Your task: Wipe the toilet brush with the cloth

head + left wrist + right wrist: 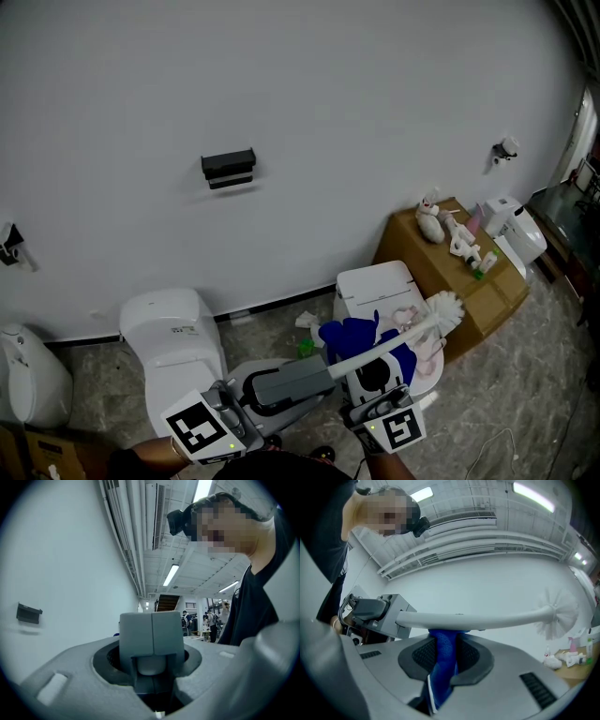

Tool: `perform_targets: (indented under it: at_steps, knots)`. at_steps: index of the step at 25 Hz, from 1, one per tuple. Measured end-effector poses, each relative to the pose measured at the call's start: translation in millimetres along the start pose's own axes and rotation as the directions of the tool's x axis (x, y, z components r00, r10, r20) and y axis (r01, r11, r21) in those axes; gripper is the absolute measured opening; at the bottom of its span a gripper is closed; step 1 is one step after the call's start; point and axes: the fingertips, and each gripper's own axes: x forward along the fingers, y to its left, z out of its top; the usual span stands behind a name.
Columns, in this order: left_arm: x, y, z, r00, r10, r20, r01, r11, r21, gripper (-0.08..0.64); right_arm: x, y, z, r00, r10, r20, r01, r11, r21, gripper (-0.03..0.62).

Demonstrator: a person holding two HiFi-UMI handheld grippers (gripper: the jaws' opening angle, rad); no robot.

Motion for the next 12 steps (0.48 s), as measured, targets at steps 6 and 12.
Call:
perform_targets:
  at_steps: [6, 12]
  knots:
    - [-1.4, -2.2, 1.1, 1.0, -0.003, 0.005, 0.003, 1.0, -0.006, 0.17, -3.8, -6.9, 0.8, 1.0, -0.022, 0.001, 0.022, 1.0, -0.006, 0.074]
    - [-2.6, -0.9, 1.0, 1.0, -0.005, 0.003, 0.005, 1.0, -0.005, 0.17, -6.5, -19.0, 0.7, 0.999, -0.052, -0.006, 0.052, 0.999, -0.013, 0.074]
